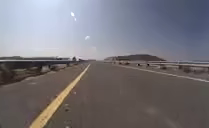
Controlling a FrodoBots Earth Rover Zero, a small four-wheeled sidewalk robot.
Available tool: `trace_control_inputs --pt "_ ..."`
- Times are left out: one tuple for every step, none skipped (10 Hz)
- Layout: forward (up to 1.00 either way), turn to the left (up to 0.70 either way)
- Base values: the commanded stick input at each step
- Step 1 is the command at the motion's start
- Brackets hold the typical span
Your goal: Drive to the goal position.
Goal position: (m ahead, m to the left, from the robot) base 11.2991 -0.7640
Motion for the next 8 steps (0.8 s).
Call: trace_control_inputs --pt "1.0 0.0" --pt "1.0 0.0" --pt "1.0 0.0" --pt "1.0 0.0" --pt "1.0 0.0" --pt "1.0 0.0" --pt "1.0 0.0" --pt "1.0 0.0"
